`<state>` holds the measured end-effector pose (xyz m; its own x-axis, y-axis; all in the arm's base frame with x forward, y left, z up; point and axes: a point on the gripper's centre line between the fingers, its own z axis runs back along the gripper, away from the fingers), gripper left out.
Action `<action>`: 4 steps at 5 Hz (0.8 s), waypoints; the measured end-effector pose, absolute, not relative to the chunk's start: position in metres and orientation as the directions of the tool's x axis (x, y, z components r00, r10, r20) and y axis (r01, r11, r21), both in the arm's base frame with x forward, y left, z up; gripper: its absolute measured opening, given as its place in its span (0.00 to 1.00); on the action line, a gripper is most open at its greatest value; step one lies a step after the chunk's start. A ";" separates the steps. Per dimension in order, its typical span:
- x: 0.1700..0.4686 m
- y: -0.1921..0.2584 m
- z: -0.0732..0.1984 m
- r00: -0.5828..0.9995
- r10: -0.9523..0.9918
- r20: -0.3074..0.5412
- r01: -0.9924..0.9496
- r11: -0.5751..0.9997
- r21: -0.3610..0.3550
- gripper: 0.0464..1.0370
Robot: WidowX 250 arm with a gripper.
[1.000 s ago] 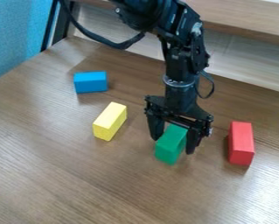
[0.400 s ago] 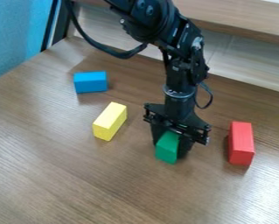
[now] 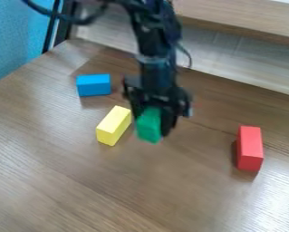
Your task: Put the green block on top of the yellow block
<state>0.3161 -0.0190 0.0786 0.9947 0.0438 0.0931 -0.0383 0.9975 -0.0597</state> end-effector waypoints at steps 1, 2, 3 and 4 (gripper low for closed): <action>0.312 -0.001 0.090 0.994 0.057 0.090 -0.052 0.997 -0.063 0.56; 0.312 0.018 0.095 0.992 0.084 0.096 -0.078 0.995 -0.061 0.56; 0.310 0.030 0.095 0.992 0.087 0.095 -0.084 0.996 -0.036 0.56; 0.310 0.044 0.095 0.990 0.101 0.099 -0.100 0.995 -0.020 0.56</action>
<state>0.3096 0.0438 0.0947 0.9899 0.1011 0.0994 -0.0996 0.9948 -0.0200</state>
